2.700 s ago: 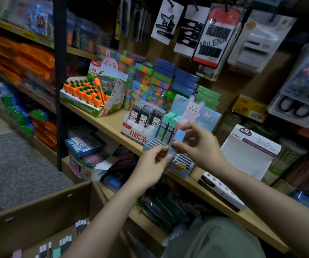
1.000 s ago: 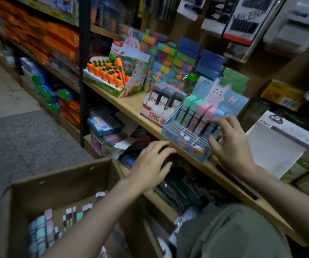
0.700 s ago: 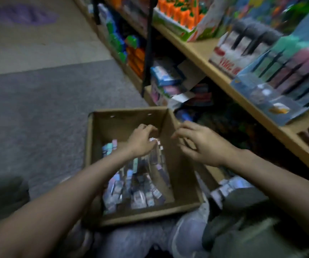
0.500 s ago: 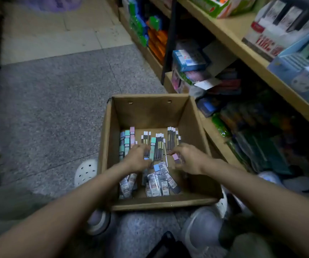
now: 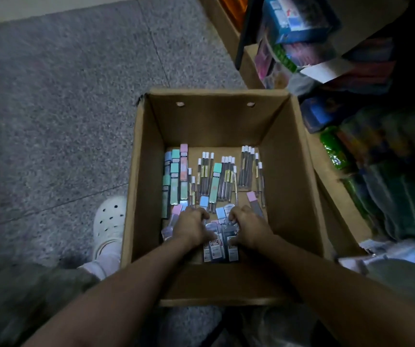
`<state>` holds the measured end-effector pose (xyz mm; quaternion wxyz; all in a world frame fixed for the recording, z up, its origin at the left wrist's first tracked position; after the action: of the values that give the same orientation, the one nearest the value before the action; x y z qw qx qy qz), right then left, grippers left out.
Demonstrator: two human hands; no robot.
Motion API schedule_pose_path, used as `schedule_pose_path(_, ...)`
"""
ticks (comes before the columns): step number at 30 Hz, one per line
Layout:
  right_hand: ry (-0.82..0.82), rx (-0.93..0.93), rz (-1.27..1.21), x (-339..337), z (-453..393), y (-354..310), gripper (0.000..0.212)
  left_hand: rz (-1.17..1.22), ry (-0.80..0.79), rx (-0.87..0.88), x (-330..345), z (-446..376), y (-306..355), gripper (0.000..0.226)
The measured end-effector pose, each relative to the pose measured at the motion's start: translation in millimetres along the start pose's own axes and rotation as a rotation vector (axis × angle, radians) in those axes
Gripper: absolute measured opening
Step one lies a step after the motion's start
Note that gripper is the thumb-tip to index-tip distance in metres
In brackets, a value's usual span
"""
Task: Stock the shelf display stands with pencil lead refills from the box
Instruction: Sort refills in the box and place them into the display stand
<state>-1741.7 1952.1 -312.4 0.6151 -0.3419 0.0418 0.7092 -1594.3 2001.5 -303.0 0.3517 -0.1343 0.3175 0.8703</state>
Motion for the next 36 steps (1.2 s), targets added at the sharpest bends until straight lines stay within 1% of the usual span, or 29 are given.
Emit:
schedule_pose_path(4,0.038,-0.056,-0.025,0.5,-11.7,4.0,0.048,-0.190,0.036,0.005,8.8,-8.5,4.4,0.055)
schedule_pose_path(7,0.054,-0.070,-0.087,-1.4,-13.6,6.3,0.043,-0.210,0.043,-0.002,9.4,-11.9,3.2,0.046)
schedule_pose_path(8,0.086,-0.073,-0.098,-4.0,-11.3,5.5,0.042,-0.194,0.049,-0.003,8.2,-12.2,3.1,0.042)
schedule_pose_path(9,0.155,-0.073,-0.080,-8.7,-7.9,4.2,0.042,-0.168,0.063,-0.003,6.0,-11.7,2.7,0.039)
schedule_pose_path(11,0.347,-0.046,0.015,-21.9,0.4,1.0,0.051,-0.103,0.118,0.007,0.4,-9.8,2.4,0.036)
schedule_pose_path(12,0.411,-0.020,0.037,-27.3,3.9,0.3,0.055,-0.074,0.147,0.018,-2.8,-8.6,3.0,0.035)
schedule_pose_path(13,0.419,0.018,0.032,-29.4,4.8,1.7,0.060,-0.045,0.171,0.028,-5.8,-6.8,4.7,0.035)
schedule_pose_path(14,0.377,0.067,0.015,-28.1,3.5,4.7,0.064,-0.007,0.193,0.039,-8.9,-4.6,6.6,0.036)
schedule_pose_path(16,0.227,0.171,0.010,-17.7,-1.8,13.9,0.070,0.092,0.232,0.052,-14.7,-0.7,8.7,0.035)
schedule_pose_path(18,0.115,0.226,0.024,-6.3,-4.0,20.8,0.072,0.171,0.244,0.068,-17.3,3.1,9.0,0.035)
schedule_pose_path(20,0.087,0.229,0.044,0.5,-5.0,21.3,0.068,0.222,0.251,0.112,-19.4,6.7,9.4,0.031)
schedule_pose_path(23,0.115,0.168,0.027,4.4,-9.7,12.0,0.061,0.313,0.261,0.150,-25.0,9.7,9.2,0.030)
schedule_pose_path(27,0.179,0.135,0.059,-6.0,-13.3,11.0,0.051,0.507,0.212,0.113,-23.8,3.3,6.0,0.031)
schedule_pose_path(29,0.213,0.111,0.050,-12.8,-12.9,13.6,0.041,0.584,0.188,0.105,-23.3,-0.5,6.8,0.031)
schedule_pose_path(31,0.280,0.097,-0.037,-20.7,-9.2,16.8,0.030,0.676,0.155,0.081,-21.1,-3.6,6.9,0.032)
schedule_pose_path(36,0.416,0.130,-0.324,-36.9,5.2,19.5,0.016,0.843,0.128,0.006,-17.4,-4.7,8.4,0.032)
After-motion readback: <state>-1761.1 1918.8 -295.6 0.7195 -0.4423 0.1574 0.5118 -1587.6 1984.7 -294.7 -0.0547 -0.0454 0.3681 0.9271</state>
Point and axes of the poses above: each hand's wrist, its own z-axis away from the middle knuckle, its own x-axis out of the palm, y = z × x, the point moved 7 cm from there along -z, towards the middle knuckle, and after that the axes turned 12 degrees about -y, right-handed, at the moved point
